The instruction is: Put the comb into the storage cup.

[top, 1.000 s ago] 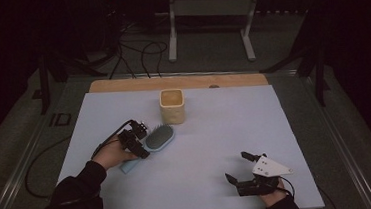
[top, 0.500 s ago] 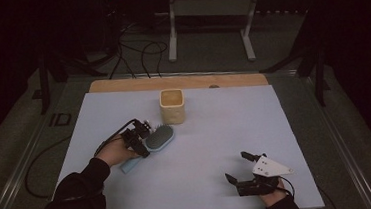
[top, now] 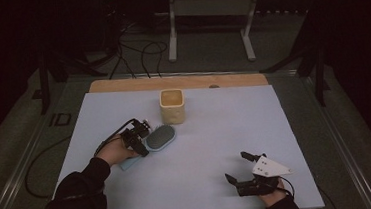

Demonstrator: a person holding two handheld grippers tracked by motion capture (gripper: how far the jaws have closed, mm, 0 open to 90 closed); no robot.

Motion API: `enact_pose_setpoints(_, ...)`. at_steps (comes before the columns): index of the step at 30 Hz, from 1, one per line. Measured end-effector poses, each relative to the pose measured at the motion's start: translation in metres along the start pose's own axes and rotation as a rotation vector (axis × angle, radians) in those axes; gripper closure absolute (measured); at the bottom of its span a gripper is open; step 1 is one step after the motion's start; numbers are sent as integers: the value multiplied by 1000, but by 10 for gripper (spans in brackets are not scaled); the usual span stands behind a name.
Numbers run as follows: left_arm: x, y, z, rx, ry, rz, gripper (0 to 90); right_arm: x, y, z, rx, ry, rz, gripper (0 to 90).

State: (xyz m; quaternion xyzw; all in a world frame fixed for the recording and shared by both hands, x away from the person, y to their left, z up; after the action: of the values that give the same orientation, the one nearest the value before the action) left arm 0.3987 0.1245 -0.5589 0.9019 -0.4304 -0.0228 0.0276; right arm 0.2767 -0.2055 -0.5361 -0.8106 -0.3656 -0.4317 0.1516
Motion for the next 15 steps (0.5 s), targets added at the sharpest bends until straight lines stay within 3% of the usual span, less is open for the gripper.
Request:
enact_pose_setpoints(6, -2, -1, -1, -5, 34, -3, 701, 0, 1, 0, -1, 1, 2, 94)
enact_pose_setpoints(10, -8, 0, -2, -54, 68, -8, 702, 0, 2, -1, -7, 1, 2, 94)
enact_pose_setpoints(15, -14, 3, -6, -42, 89, 2, 702, 0, 2, -1, -5, 1, 3, 94)
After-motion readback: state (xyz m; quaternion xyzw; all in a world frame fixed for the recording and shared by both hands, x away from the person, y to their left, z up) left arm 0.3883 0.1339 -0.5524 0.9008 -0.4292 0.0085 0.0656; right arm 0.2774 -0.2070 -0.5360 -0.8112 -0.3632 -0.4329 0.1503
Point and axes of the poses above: each handheld gripper's, and its own axes: z roughly forward along the jaws, x roughly out of its top, y roughly to its right, the point moved 7 cm from there along z, roughly forward along the jaws, and after that the axes turned 12 degrees about -y, right-handed, at the moved point
